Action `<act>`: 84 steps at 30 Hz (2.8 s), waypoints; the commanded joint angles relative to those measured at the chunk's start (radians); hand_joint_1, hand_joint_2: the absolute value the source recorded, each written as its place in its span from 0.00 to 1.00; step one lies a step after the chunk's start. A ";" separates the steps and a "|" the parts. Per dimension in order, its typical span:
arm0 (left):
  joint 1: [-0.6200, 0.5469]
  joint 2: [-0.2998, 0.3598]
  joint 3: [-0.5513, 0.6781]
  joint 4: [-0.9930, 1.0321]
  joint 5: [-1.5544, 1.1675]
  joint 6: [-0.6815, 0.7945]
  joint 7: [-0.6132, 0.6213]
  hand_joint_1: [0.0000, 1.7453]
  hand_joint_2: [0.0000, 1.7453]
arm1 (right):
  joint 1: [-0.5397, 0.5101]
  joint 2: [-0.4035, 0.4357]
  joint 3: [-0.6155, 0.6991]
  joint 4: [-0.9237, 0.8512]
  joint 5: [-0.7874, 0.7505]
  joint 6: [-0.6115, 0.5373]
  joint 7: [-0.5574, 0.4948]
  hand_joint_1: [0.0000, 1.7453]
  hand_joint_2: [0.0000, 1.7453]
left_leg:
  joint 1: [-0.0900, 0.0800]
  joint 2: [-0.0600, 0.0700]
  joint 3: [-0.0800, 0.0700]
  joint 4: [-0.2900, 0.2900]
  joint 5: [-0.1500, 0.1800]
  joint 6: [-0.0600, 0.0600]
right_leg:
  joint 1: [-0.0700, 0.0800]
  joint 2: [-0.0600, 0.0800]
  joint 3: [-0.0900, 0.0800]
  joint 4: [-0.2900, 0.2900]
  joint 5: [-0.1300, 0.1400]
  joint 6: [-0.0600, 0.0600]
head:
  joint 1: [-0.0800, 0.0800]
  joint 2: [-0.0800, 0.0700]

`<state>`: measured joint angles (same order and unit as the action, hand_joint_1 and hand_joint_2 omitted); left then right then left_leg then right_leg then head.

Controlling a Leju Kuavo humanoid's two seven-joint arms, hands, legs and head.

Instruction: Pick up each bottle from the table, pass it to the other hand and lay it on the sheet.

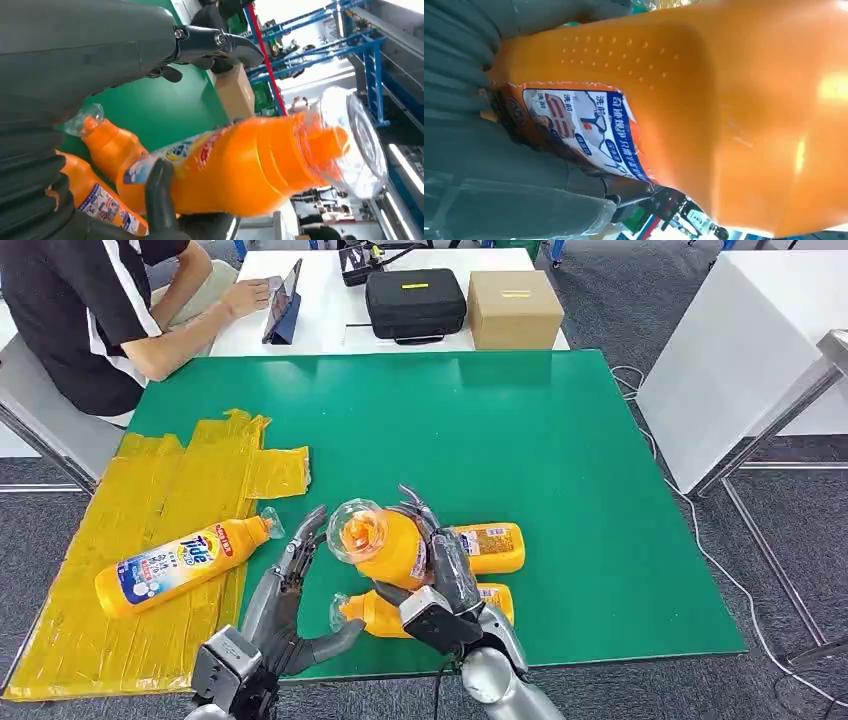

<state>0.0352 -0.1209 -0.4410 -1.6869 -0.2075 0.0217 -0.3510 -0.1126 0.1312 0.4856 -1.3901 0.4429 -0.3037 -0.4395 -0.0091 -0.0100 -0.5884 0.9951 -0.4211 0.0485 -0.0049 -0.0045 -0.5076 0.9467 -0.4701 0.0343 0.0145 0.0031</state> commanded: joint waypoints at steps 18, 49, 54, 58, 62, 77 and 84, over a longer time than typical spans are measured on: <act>-0.060 0.008 -0.034 0.080 -0.001 0.005 0.005 0.00 1.00 | -0.042 0.002 0.069 0.047 0.000 0.006 0.010 1.00 1.00 | 0.000 0.001 0.002 -0.001 0.000 -0.002 | 0.000 0.001 0.002 -0.001 0.000 -0.001 | 0.000 0.000; -0.059 0.008 -0.011 0.049 -0.012 0.054 -0.009 0.00 1.00 | -0.143 0.044 0.160 0.171 -0.047 0.038 0.016 1.00 1.00 | 0.000 0.001 0.001 -0.001 0.000 -0.002 | 0.000 0.001 0.002 -0.001 0.000 -0.001 | 0.000 0.000; -0.053 0.011 -0.004 0.052 -0.017 0.066 -0.008 0.00 1.00 | -0.167 0.056 0.178 0.223 -0.053 0.054 0.013 1.00 1.00 | 0.000 0.002 0.003 -0.001 -0.001 -0.002 | 0.000 0.002 0.003 -0.001 0.000 -0.001 | 0.000 0.000; -0.046 0.002 -0.004 0.061 -0.034 0.085 -0.014 0.00 1.00 | -0.172 0.067 0.175 0.259 -0.048 0.038 0.003 1.00 1.00 | 0.000 0.002 0.002 -0.001 0.000 -0.002 | 0.000 0.002 0.002 -0.001 0.000 -0.001 | 0.000 0.000; -0.052 -0.002 -0.008 0.059 -0.038 0.085 -0.013 0.00 1.00 | -0.179 0.074 0.171 0.263 -0.056 0.046 0.002 1.00 1.00 | 0.001 0.001 0.004 -0.001 -0.001 -0.003 | 0.001 0.001 0.004 -0.002 0.000 -0.001 | 0.000 0.000; -0.069 -0.002 -0.010 0.074 -0.033 0.072 -0.009 0.00 1.00 | -0.208 0.090 0.218 0.309 -0.045 0.082 0.011 1.00 1.00 | 0.001 0.002 0.004 -0.001 -0.001 -0.003 | 0.001 0.001 0.004 -0.001 0.000 -0.001 | 0.000 0.000; -0.069 -0.004 -0.011 0.082 -0.033 0.073 -0.011 0.00 1.00 | -0.236 0.109 0.212 0.332 -0.051 0.083 0.008 1.00 1.00 | 0.000 0.001 0.002 -0.001 0.000 -0.002 | 0.000 0.001 0.002 -0.001 0.000 -0.001 | 0.000 0.000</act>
<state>-0.0024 -0.1266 -0.4337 -1.6690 -0.2392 0.1030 -0.3643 -0.2807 0.2365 0.6523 -1.1532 0.3906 -0.2285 -0.4326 -0.0090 -0.0099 -0.5887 0.9950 -0.4210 0.0485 -0.0048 -0.0043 -0.5075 0.9470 -0.4701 0.0343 0.0145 0.0031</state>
